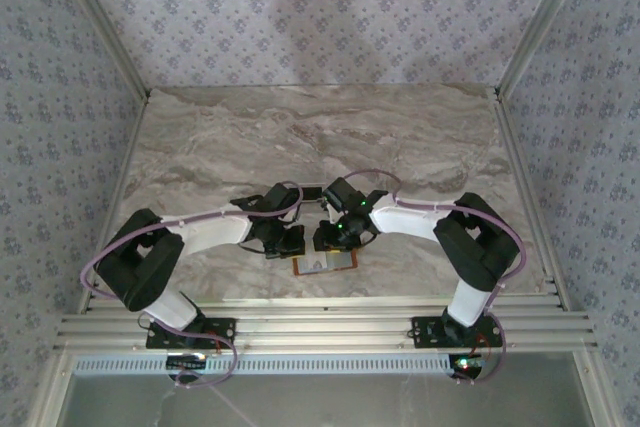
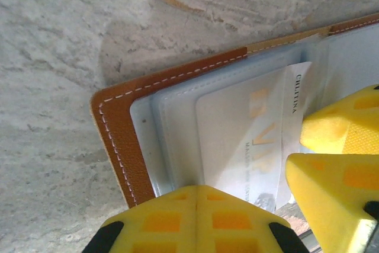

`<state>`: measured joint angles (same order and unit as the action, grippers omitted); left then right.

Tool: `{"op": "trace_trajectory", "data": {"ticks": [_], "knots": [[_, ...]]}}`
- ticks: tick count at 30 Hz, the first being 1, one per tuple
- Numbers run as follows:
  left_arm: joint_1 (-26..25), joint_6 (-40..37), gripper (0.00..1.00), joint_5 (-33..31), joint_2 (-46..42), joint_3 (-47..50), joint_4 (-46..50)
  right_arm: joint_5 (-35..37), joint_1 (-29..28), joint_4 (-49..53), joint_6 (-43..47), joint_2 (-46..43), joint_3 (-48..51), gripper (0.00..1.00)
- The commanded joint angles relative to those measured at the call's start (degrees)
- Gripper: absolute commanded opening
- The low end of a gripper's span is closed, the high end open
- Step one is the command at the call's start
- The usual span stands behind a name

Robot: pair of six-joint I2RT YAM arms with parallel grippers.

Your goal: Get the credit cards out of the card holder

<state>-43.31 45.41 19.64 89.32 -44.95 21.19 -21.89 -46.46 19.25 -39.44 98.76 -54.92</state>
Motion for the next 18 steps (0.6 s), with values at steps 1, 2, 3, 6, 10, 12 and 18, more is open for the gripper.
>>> {"op": "trace_trajectory", "data": {"ticks": [1,2,3,6,10,12,18], "knots": [[-0.41,-1.35,0.00,-5.73,2.64,0.81,5.28,0.96,0.49,2.64,0.05,1.04,1.15,0.32],[-0.37,-1.45,0.00,-5.93,2.70,0.83,5.45,1.00,0.47,2.74,0.17,1.16,1.16,0.32],[-0.43,-1.44,0.00,-6.03,2.72,0.93,5.53,0.83,0.47,2.62,0.22,1.19,1.20,0.32],[-0.37,-1.33,0.00,-5.93,2.80,1.05,5.27,-1.23,0.50,-0.05,-0.27,0.91,2.08,0.32],[-0.47,-1.36,0.00,-5.85,3.30,0.97,5.13,-3.22,0.83,-2.48,-1.03,0.92,3.10,0.31],[-0.60,-1.36,0.00,-5.75,3.48,0.83,5.09,-3.71,1.21,-3.13,-1.17,0.96,3.62,0.31],[-0.67,-1.41,0.00,-5.75,4.02,0.80,4.99,-8.02,2.79,-9.62,-2.43,-0.27,7.16,0.29]]}}
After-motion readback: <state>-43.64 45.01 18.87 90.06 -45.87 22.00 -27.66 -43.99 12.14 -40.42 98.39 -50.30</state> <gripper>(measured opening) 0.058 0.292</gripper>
